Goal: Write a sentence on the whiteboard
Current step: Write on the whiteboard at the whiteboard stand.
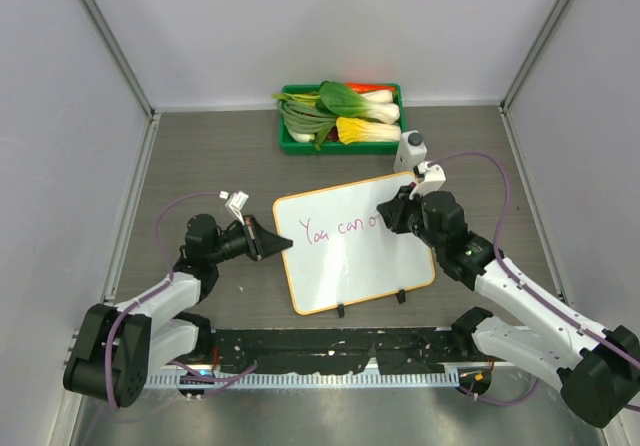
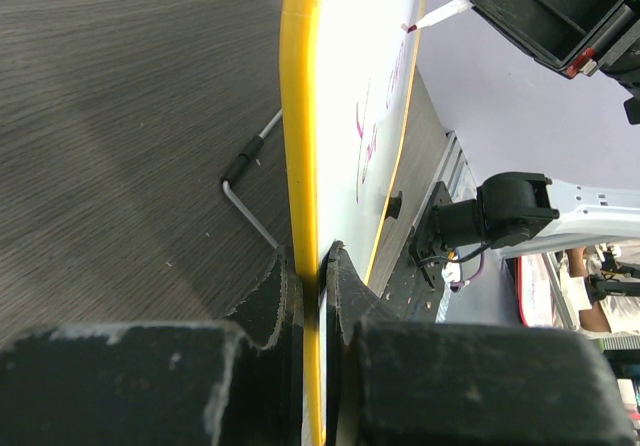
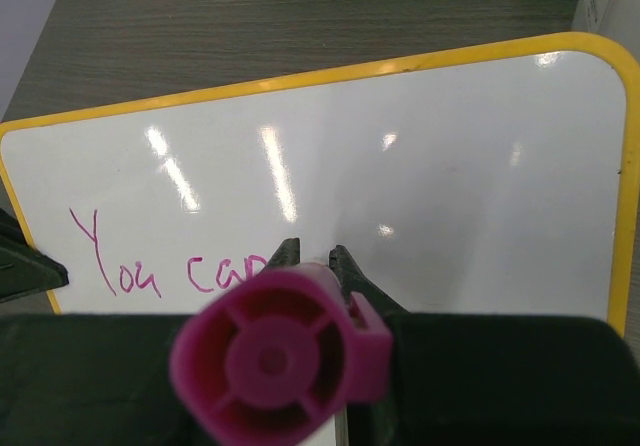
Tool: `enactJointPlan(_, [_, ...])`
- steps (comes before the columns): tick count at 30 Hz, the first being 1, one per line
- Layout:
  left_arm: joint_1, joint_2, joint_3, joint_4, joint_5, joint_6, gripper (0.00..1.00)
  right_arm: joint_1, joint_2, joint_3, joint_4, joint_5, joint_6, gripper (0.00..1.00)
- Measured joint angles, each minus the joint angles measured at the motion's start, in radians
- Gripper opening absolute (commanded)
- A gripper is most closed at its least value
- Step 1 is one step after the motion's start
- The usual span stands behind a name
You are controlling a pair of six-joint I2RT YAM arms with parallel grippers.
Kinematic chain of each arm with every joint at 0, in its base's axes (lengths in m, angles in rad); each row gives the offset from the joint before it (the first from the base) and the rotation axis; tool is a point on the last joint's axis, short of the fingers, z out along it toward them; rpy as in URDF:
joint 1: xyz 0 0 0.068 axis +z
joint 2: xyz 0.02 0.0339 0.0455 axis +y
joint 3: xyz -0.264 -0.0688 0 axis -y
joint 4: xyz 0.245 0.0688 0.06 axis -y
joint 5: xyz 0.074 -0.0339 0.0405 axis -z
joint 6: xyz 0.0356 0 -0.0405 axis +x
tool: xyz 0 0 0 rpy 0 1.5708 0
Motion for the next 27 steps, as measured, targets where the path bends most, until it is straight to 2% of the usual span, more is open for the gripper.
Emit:
enactJointPlan(12, [0.000,0.000,0.000,0.001,0.003,0.000,0.00,-0.001,-0.094,-0.003,-0.008,-0.009,0.023,0.01])
enactJointPlan(27, [0.000,0.000,0.000,0.001,0.003,0.000,0.00,-0.034,-0.098,-0.003,-0.033,-0.002,0.018,0.01])
